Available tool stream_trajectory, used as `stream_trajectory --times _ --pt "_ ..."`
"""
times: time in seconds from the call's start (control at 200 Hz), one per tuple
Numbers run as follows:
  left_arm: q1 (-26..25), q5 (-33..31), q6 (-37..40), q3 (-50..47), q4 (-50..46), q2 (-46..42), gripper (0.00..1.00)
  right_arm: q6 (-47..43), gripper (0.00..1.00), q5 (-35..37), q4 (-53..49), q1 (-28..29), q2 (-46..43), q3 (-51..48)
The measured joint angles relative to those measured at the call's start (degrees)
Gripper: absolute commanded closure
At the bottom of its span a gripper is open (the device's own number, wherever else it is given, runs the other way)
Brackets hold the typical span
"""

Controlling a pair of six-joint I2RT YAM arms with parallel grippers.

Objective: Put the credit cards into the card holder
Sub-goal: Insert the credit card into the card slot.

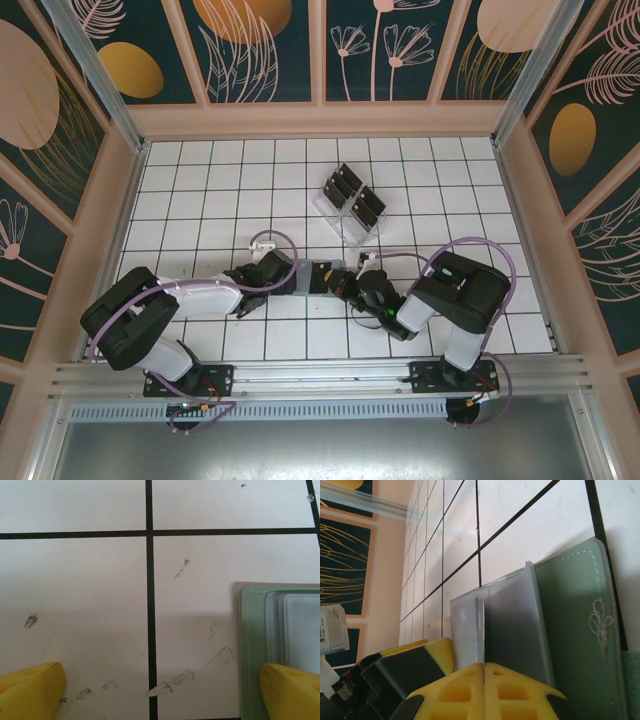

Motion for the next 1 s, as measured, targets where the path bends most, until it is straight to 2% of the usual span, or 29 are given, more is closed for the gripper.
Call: stream_trajectory --times 0.586,1.001 --pt "0.0 0.0 0.0 0.0 0.6 0.3 0.02 4.3 1.00 -1.0 6.7 0.0 6.5 1.3" --pt "0.0 0.0 0.0 0.0 0.7 0.3 0.02 4.4 1.00 -4.3 4.5 -0.1 7.7 4.9"
